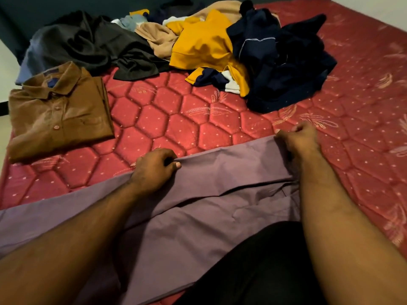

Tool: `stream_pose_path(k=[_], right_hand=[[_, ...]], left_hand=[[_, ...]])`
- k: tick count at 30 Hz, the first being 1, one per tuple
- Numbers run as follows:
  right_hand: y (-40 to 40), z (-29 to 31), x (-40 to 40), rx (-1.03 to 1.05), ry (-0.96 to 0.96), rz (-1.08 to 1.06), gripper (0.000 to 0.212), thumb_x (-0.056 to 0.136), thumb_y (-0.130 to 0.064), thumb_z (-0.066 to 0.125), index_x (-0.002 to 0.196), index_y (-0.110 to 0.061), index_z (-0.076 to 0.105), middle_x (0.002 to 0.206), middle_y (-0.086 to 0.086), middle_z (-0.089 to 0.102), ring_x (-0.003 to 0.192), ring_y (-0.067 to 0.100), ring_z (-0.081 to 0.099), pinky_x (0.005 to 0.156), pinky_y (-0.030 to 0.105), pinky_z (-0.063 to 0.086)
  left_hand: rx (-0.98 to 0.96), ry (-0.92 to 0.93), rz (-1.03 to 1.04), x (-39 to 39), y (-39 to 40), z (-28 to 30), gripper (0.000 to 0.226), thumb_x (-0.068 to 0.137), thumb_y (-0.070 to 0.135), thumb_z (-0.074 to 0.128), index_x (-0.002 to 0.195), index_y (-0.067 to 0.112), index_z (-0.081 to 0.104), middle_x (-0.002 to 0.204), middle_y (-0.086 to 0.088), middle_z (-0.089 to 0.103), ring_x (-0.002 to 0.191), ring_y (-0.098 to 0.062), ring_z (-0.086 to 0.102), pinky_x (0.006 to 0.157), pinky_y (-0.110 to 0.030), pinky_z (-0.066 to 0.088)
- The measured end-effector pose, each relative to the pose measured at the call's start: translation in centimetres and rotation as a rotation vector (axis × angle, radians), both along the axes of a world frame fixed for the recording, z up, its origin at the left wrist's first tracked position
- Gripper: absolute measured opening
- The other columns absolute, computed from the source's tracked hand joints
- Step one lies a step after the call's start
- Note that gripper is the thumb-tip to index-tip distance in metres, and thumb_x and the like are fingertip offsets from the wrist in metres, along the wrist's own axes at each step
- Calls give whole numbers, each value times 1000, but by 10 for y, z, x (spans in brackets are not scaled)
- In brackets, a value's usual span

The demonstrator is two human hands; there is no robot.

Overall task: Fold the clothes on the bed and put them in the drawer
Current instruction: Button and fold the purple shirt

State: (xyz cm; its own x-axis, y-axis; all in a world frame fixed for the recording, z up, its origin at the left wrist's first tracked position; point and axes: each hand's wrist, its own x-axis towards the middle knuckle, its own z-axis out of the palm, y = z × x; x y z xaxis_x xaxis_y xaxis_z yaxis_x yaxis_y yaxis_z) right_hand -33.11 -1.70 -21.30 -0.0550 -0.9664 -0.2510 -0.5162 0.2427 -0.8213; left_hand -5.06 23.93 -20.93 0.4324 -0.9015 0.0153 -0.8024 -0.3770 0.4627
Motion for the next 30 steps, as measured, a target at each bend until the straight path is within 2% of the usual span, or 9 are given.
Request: stream_pose_path(k=[4,7,8,16,21,24,26,28,30], right_hand=[[24,26,10,86,68,10,72,56,-62,75,110,-16,62,102,11,66,91,34,65,84,45,55],[25,20,13,124,-132,47,25,81,-28,76,81,-15,55,77,4,56,66,18,54,53,12,46],[26,20,13,126,-171,68,26,85,-18,73,72,-16,51,69,2,52,57,12,49,43,9,40],[4,6,24,-142,-165,17,21,89,-18,65,73,-22,52,73,-3,57,64,12,49,59,25,41],[3,-1,31,-290,-127,23,26,82,-8,70,84,-23,48,70,-9,52,61,5,48,58,13,42],[1,-11,36,-237,-182,73,27,80,-7,71,82,-27,53,83,-3,59,78,14,57,84,32,53],[2,-13,37,-227,-12,195,20,82,-12,68,97,-22,61,106,4,60,100,24,59,99,44,47],[5,-7,39,-254,364,350,35,87,-22,64,121,-23,58,137,10,45,128,31,43,110,51,30],[19,4,48,-400,519,480,42,91,-28,59,131,-23,54,145,10,40,136,32,35,112,54,24]], left_hand=[[49,-47,-43,-8,-8,-6,33,85,58,53,93,26,59,92,10,61,91,-16,55,84,-41,39],[28,-53,-57,-21,-21,-1,24,87,50,62,96,29,60,96,10,60,98,-17,56,80,-37,30],[21,-38,-64,-25,-25,1,20,87,46,63,95,28,62,95,10,60,100,-18,57,82,-37,32],[72,146,-44,-13,-43,-2,31,91,36,64,66,24,49,63,13,52,75,-21,56,79,-35,41],[21,41,-64,-19,-44,-4,9,92,32,60,89,24,60,83,3,65,87,-25,62,86,-38,45],[2,-168,-52,-25,-41,-14,15,93,35,55,104,25,59,102,-3,65,97,-29,61,89,-41,37],[5,-372,-28,-30,-36,-22,30,92,39,52,120,27,56,116,-4,57,103,-30,56,91,-44,30],[-154,-469,-38,-36,-28,-19,36,90,38,51,124,28,56,124,-3,54,105,-27,55,96,-47,25],[-212,-478,-162,-41,-16,-18,38,92,42,46,126,29,57,132,-3,53,112,-24,53,101,-52,26]])
